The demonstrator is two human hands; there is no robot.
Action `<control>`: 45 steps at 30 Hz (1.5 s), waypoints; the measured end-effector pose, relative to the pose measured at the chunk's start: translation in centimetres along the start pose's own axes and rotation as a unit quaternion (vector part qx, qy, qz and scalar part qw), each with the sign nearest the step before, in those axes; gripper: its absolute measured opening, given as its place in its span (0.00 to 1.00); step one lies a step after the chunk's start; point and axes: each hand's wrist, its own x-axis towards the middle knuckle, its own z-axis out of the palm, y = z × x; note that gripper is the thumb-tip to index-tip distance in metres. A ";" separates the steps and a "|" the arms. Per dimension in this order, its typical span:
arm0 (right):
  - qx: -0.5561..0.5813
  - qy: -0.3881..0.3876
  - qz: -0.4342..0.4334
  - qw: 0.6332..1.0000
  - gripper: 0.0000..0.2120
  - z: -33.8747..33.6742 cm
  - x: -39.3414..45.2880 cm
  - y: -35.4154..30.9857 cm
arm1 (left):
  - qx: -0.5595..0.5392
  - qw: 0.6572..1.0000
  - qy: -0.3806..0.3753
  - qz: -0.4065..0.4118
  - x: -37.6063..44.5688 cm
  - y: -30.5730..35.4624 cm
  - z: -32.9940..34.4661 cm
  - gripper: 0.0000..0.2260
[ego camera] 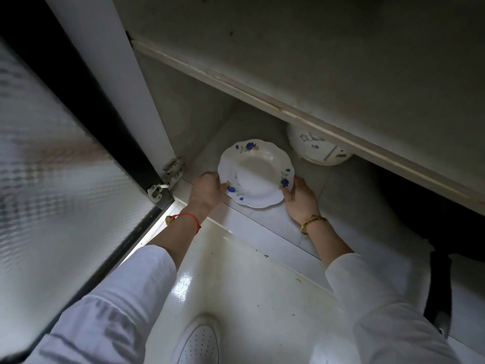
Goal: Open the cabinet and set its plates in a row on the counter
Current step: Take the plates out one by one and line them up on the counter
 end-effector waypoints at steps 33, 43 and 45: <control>0.130 0.059 -0.153 0.978 0.20 -9.6 -23.7 -13.0 | -0.148 0.963 0.163 0.154 -28.0 0.8 -19.2 0.15; 0.138 0.064 -0.164 0.975 0.18 -12.1 -25.6 -16.0 | -0.158 0.960 0.175 0.149 -30.1 1.9 -21.9 0.15; 0.141 0.068 -0.167 0.974 0.19 -12.3 -25.7 -16.5 | -0.166 0.959 0.175 0.147 -30.1 2.1 -22.4 0.14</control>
